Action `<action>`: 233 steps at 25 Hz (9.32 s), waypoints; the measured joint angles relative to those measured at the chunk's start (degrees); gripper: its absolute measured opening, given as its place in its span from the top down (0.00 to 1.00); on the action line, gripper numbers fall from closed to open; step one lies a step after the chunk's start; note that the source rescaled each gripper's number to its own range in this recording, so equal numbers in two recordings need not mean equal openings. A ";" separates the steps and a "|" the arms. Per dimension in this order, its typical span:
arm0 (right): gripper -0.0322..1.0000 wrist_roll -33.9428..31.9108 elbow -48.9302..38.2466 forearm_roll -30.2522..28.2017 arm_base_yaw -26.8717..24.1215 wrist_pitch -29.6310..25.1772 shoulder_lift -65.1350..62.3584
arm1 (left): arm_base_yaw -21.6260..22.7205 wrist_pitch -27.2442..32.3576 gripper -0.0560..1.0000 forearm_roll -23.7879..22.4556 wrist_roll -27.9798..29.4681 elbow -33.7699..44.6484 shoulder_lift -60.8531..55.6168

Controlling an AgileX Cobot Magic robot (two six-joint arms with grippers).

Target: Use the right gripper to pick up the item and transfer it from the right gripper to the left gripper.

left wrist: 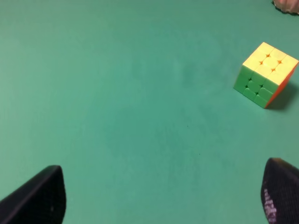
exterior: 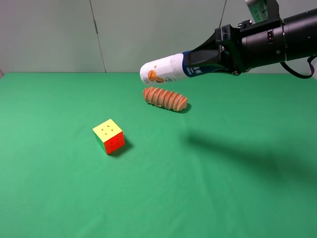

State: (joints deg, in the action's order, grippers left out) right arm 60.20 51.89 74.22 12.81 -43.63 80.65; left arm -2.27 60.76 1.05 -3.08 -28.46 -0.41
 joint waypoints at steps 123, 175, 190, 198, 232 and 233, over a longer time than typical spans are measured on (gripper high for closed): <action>0.96 3.12 0.00 -5.56 0.00 -6.07 -0.11 | -29.74 -27.52 0.89 75.43 -120.69 -35.56 102.45; 0.00 -68.26 -12.64 -80.20 0.00 -1.16 -54.42 | -29.74 -29.26 0.89 83.61 -120.42 -35.56 103.02; 0.00 -68.01 -18.34 -75.94 0.00 -12.41 -77.89 | -29.74 -29.31 0.89 83.71 -120.42 -35.56 103.02; 0.00 -67.79 -23.72 -74.22 0.00 -14.25 -80.97 | -29.74 -29.37 0.89 83.71 -120.42 -35.56 103.02; 0.00 -67.56 -23.96 -74.22 -16.00 -14.23 -80.97 | -29.74 -30.84 0.89 83.87 -120.03 -35.56 103.02; 0.00 -67.56 -23.96 -74.22 -16.00 -14.23 -80.97 | -29.74 -30.84 0.89 83.87 -120.03 -35.56 103.02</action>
State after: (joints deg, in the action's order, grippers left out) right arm -7.36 27.93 0.00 -3.18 -57.87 -0.33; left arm -32.01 29.92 84.92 -123.11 -64.02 102.61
